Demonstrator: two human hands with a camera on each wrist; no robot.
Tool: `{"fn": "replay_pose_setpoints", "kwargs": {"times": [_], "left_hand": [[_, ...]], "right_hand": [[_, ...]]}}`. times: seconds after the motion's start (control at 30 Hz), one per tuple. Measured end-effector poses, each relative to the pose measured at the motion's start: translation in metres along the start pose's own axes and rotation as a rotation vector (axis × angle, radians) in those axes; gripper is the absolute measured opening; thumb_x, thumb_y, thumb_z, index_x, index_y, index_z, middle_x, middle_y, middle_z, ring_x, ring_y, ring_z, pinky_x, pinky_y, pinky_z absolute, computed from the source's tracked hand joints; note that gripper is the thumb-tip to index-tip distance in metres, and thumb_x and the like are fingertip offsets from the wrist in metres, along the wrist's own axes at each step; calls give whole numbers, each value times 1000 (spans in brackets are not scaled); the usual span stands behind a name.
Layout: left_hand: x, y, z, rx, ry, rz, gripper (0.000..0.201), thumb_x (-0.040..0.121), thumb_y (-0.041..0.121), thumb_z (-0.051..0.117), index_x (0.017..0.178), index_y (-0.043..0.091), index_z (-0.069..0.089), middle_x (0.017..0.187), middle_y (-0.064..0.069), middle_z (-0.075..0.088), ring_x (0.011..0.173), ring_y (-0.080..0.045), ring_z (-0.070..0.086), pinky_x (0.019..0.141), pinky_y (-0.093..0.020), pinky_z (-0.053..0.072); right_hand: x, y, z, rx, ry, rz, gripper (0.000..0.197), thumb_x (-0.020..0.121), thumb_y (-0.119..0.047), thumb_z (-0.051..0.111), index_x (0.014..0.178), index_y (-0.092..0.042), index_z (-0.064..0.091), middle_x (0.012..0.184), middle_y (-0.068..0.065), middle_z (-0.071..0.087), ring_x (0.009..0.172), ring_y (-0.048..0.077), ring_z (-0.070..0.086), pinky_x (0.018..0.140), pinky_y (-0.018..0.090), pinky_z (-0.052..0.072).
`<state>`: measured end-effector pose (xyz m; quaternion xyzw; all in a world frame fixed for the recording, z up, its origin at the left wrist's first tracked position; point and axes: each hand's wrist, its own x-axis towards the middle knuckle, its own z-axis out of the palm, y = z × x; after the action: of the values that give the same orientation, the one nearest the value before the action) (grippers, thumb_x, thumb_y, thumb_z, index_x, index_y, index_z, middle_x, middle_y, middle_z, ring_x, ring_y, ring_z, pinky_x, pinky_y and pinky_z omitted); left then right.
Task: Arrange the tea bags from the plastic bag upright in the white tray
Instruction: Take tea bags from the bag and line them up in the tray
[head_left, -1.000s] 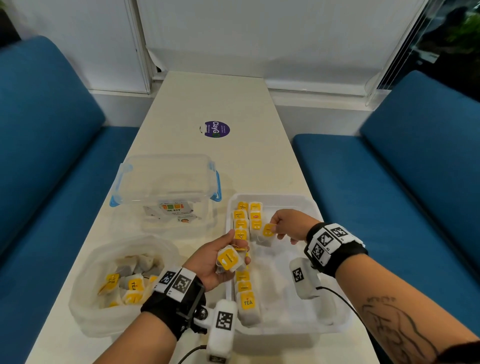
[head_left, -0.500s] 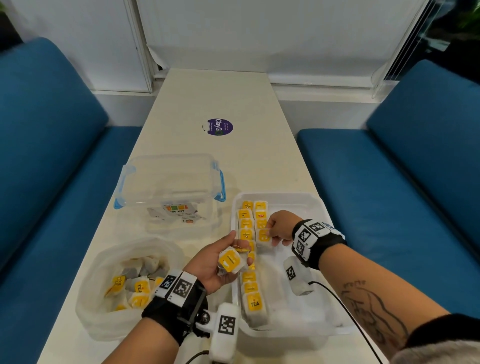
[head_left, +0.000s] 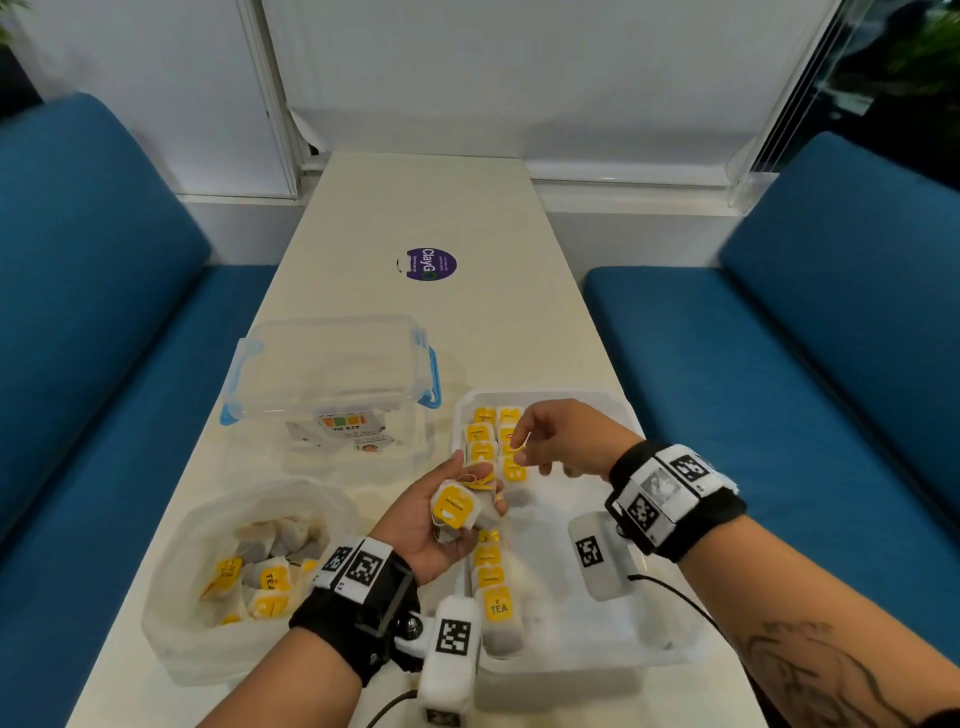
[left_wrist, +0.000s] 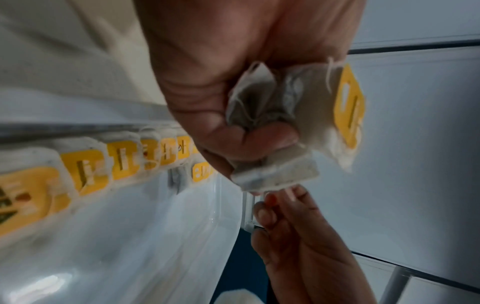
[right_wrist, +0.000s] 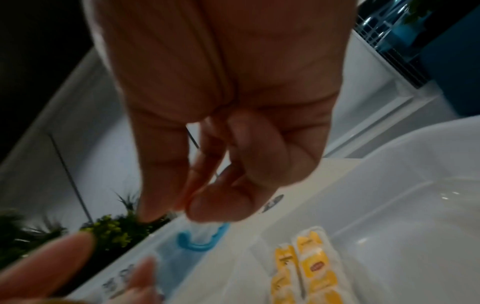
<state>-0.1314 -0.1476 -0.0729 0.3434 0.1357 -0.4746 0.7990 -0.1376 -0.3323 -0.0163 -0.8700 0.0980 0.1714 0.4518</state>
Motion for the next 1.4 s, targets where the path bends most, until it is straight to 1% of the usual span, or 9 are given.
{"fn": "replay_pose_setpoints", "kwargs": {"times": [0.17, 0.27, 0.37, 0.5, 0.6, 0.73, 1.03, 1.27, 1.4], "left_hand": [[5, -6, 8, 15, -39, 0, 37, 74, 41, 56, 88, 10, 73, 86, -12, 63, 65, -21, 67, 32, -17, 42], [4, -10, 16, 48, -83, -28, 33, 74, 38, 58, 91, 12, 72, 81, -8, 57, 63, -19, 66, 28, -16, 40], [4, -15, 17, 93, -97, -50, 51, 53, 36, 83, 94, 7, 69, 69, -9, 65, 58, -22, 67, 35, -21, 47], [3, -19, 15, 94, -142, -68, 49, 53, 38, 83, 92, 10, 71, 73, -8, 63, 59, -22, 65, 41, -22, 51], [2, -17, 12, 50, -139, -81, 42, 71, 47, 60, 86, 10, 72, 87, -8, 56, 58, -21, 65, 32, -19, 45], [1, -14, 8, -43, -69, -58, 45, 74, 47, 52, 73, 6, 71, 83, -13, 61, 55, -24, 65, 28, -18, 40], [-3, -5, 4, -205, -107, 6, 53, 87, 50, 49, 97, 2, 69, 88, -20, 70, 66, -31, 70, 42, -27, 54], [6, -2, -8, -101, -5, 39, 45, 61, 24, 73, 103, 10, 67, 94, -17, 67, 71, -31, 68, 42, -24, 53], [14, -2, -10, -84, 74, 80, 36, 87, 1, 43, 119, 8, 59, 95, -16, 63, 74, -26, 63, 42, -21, 52]], "right_hand": [[-21, -11, 12, -16, -47, -114, 12, 82, -13, 70, 92, -10, 66, 64, -3, 54, 54, 6, 47, 41, 8, 32], [-21, -7, 18, -147, -75, -105, 23, 82, -18, 70, 104, -12, 66, 69, -7, 51, 70, 10, 50, 60, 10, 38], [-24, -6, 19, -248, -214, -67, 33, 84, -24, 67, 116, -15, 62, 73, -16, 49, 80, 10, 50, 74, 20, 39], [-25, -5, 20, -203, -213, -63, 10, 81, -16, 70, 88, -16, 64, 67, -11, 50, 64, 4, 47, 65, 18, 38], [-25, -3, 18, -84, -120, -89, 17, 79, -13, 73, 72, -24, 62, 65, -6, 59, 55, -4, 54, 57, 8, 40], [-28, -7, 12, 4, -49, -114, 14, 79, -13, 73, 72, -20, 63, 65, -12, 56, 47, -11, 49, 43, 1, 33], [-22, -13, 11, 119, 32, -72, 14, 86, -10, 64, 74, -16, 60, 57, 1, 58, 45, 5, 51, 40, 17, 31], [-15, -12, 12, 109, 56, -3, 17, 83, 1, 64, 78, -15, 59, 60, 5, 61, 47, 8, 56, 38, 17, 38], [-16, -17, 10, 75, 97, -57, 17, 79, -5, 70, 67, -14, 62, 60, 1, 62, 46, 0, 56, 38, 14, 36]]}}
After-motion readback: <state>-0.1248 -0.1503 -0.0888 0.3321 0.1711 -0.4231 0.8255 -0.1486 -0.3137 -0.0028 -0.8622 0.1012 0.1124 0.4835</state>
